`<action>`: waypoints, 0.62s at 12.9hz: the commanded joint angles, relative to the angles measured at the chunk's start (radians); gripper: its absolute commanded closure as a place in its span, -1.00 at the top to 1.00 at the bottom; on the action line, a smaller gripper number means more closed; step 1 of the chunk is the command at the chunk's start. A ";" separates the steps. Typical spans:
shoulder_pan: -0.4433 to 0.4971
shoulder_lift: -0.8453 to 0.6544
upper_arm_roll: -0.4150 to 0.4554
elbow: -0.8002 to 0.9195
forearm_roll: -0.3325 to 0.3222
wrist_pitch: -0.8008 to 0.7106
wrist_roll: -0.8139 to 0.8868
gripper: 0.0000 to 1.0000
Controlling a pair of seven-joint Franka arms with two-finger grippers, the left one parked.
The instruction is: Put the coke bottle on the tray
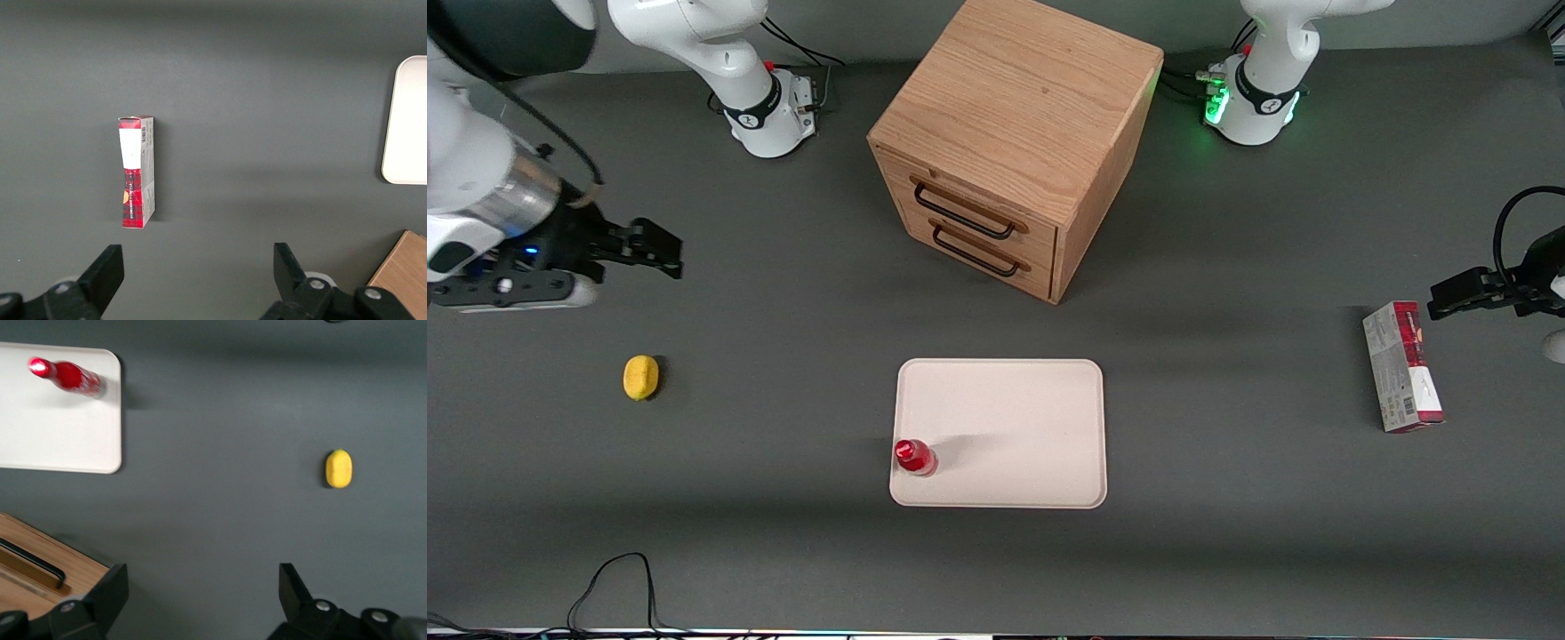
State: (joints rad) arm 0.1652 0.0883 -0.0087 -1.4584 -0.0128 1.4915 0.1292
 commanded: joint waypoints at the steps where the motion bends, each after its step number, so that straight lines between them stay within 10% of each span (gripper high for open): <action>1: -0.030 -0.055 -0.036 -0.076 0.022 0.032 -0.094 1.00; 8: -0.099 -0.024 -0.034 -0.026 0.014 0.016 -0.102 1.00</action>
State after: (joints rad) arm 0.0650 0.0647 -0.0426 -1.4949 -0.0119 1.5093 0.0316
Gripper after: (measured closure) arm 0.000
